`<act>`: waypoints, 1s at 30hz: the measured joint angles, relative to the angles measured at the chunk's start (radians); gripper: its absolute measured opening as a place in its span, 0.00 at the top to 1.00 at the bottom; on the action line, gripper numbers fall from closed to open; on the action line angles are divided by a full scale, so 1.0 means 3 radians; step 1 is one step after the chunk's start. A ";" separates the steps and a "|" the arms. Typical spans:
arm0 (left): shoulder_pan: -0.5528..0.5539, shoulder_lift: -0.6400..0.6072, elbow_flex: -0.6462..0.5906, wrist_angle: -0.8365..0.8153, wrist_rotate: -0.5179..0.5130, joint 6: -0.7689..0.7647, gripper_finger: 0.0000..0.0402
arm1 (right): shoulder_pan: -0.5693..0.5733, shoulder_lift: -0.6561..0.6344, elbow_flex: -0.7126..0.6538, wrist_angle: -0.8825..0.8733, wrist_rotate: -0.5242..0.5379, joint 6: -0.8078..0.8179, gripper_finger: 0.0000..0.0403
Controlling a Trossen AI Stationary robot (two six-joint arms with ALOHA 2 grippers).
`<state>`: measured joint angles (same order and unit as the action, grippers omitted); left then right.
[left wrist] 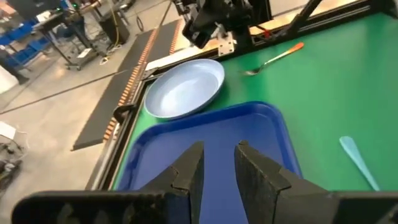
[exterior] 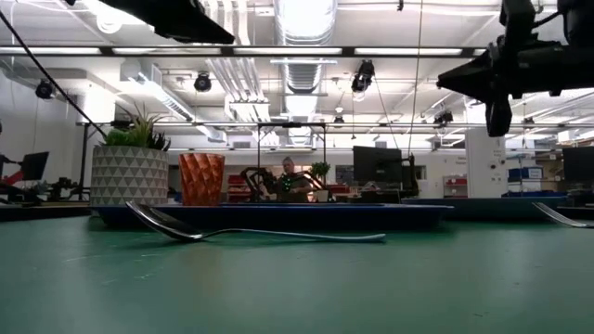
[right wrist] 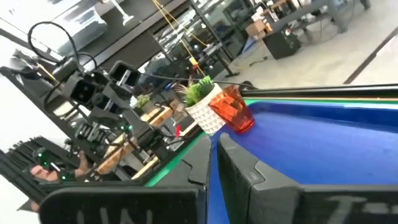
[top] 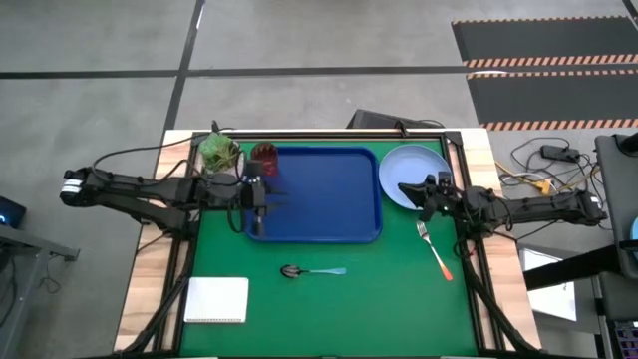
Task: Pick and place plate/cup/fork/spoon on tray
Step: Put the blue plate on the blue tray to the right of the red cup
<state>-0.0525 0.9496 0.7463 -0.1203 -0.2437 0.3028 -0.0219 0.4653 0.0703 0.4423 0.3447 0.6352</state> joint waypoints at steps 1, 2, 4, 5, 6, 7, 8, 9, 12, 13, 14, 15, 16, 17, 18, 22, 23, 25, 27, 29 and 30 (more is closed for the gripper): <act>0.0001 -0.0048 -0.0046 -0.0008 -0.0009 0.0042 0.82 | 0.0000 0.0054 0.0047 0.0000 -0.0001 0.0003 0.96; 0.0001 -0.0096 -0.0092 -0.0007 -0.0021 0.0072 0.82 | 0.0000 0.0109 0.0098 -0.0001 -0.0001 0.0003 0.96; 0.0002 -0.0190 -0.0174 0.0026 -0.0080 0.0136 0.82 | -0.0004 0.0225 0.0219 -0.0012 0.0010 -0.0010 0.96; 0.0002 -0.0228 -0.0212 0.0044 -0.0094 0.0146 0.82 | -0.0007 0.0293 0.0291 -0.0058 0.0041 -0.0014 0.96; 0.0002 -0.0262 -0.0249 0.0095 -0.0107 0.0150 0.82 | -0.0008 0.0354 0.0365 -0.0143 0.0097 -0.0015 0.96; 0.0001 -0.0299 -0.0288 0.0173 -0.0119 0.0167 0.82 | -0.0008 0.0416 0.0437 -0.0251 0.0166 -0.0014 0.96; 0.0001 -0.0343 -0.0332 0.0249 -0.0127 0.0194 0.82 | -0.0009 0.0493 0.0519 -0.0385 0.0240 -0.0010 0.96; 0.0001 -0.0387 -0.0373 0.0324 -0.0138 0.0238 0.82 | -0.0009 0.0568 0.0615 -0.0521 0.0297 0.0014 0.96; 0.0002 -0.0477 -0.0431 0.0373 -0.0146 0.0263 0.82 | -0.0024 0.0800 0.0933 -0.1091 0.0427 0.0187 0.96; 0.0001 -0.0501 -0.0444 0.0368 -0.0151 0.0263 0.82 | -0.0039 0.0879 0.1052 -0.1314 0.0431 0.0268 0.96; 0.0001 -0.0525 -0.0453 0.0366 -0.0156 0.0264 0.82 | -0.0059 0.0971 0.1183 -0.1559 0.0430 0.0363 0.96; 0.0002 -0.0545 -0.0457 0.0373 -0.0163 0.0264 0.82 | -0.0079 0.1066 0.1300 -0.1826 0.0423 0.0464 0.96; 0.0003 -0.0559 -0.0461 0.0378 -0.0167 0.0264 0.82 | -0.0097 0.1163 0.1411 -0.2100 0.0419 0.0569 0.96; 0.0003 -0.0572 -0.0465 0.0385 -0.0168 0.0264 0.82 | -0.0123 0.1255 0.1536 -0.2368 0.0419 0.0662 0.96; 0.0003 -0.0587 -0.0475 0.0386 -0.0170 0.0264 0.82 | -0.0145 0.1337 0.1665 -0.2606 0.0421 0.0756 0.96; 0.0003 -0.0631 -0.0503 0.0386 -0.0178 0.0264 0.82 | -0.0238 0.1689 0.2059 -0.3625 0.0323 0.1083 0.96; 0.0003 -0.0642 -0.0507 0.0377 -0.0182 0.0264 0.82 | -0.0258 0.1769 0.2138 -0.3774 0.0254 0.1126 0.96; 0.0003 -0.0649 -0.0514 0.0395 -0.0198 0.0259 0.82 | -0.0309 0.1891 0.2255 -0.3978 0.0078 0.1125 0.96; 0.0001 -0.0659 -0.0536 0.0385 -0.0271 0.0258 0.82 | -0.0367 0.1994 0.2307 -0.4032 -0.0147 0.0983 0.96; 0.0003 -0.0658 -0.0550 0.0432 -0.0380 0.0257 0.82 | -0.0421 0.2087 0.2318 -0.3997 -0.0387 0.0692 0.96; 0.0003 -0.0655 -0.0557 0.0449 -0.0443 0.0256 0.82 | -0.0437 0.2124 0.2318 -0.3968 -0.0496 0.0501 0.96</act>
<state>-0.0517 0.7530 0.5791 0.0145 -0.3767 0.3795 -0.1531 1.1026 0.7658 -0.7480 0.1957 0.7856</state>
